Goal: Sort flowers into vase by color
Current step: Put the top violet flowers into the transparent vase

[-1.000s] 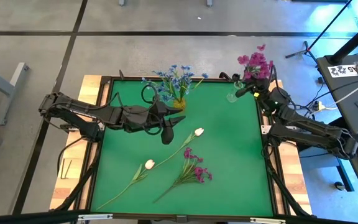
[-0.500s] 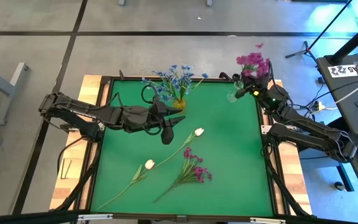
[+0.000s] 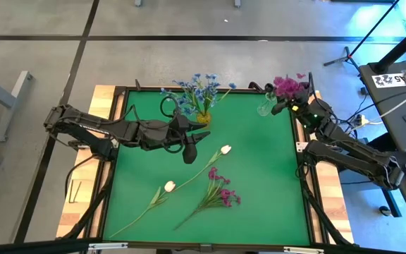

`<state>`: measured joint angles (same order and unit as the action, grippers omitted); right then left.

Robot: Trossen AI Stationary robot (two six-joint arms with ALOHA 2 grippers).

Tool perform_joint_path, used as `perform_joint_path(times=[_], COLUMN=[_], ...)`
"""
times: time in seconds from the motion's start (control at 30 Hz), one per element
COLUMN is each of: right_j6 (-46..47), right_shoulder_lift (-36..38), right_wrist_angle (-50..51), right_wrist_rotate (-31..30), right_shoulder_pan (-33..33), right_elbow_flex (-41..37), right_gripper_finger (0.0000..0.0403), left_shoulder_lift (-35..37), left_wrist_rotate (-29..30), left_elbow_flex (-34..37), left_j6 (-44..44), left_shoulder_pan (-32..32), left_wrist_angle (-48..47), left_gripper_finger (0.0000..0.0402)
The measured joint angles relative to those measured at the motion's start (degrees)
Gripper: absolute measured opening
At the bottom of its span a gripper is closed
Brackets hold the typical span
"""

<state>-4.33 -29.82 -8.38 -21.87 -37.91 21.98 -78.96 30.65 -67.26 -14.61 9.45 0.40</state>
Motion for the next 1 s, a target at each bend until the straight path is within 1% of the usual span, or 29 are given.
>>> perform_joint_path(times=[0.27, 0.47, 0.8, 0.9, 1.0], right_j6=[0.34, 1.75, 5.74, 6.28, 7.07], right_shoulder_lift=[5.21, 5.67, 5.62, 5.64, 5.62], right_wrist_angle=[6.84, 16.19, 21.02, 23.31, 25.28], right_wrist_rotate=[1.64, 2.23, 10.47, 11.88, 13.65], right_shoulder_pan=[0.02, 0.04, 0.04, 0.04, 0.04], right_elbow_flex=[0.45, 4.87, 10.42, 12.19, 13.87], right_gripper_finger=[0.0271, 0.0309, 0.0382, 0.0396, 0.0398], left_shoulder_lift=[0.00, 0.00, 0.00, 0.00, 0.00], left_wrist_rotate=[0.00, -0.02, -0.02, -0.02, -0.04], left_elbow_flex=[0.00, 0.00, 0.00, 0.00, 0.00], left_j6=[0.00, 0.00, -0.21, -0.27, -0.31], left_shoulder_pan=[0.00, 0.00, 0.02, 0.02, 0.24], left_wrist_angle=[0.02, 0.02, 0.02, 0.02, 0.02], left_gripper_finger=[0.0139, 0.0139, 0.0139, 0.0139, 0.0139])
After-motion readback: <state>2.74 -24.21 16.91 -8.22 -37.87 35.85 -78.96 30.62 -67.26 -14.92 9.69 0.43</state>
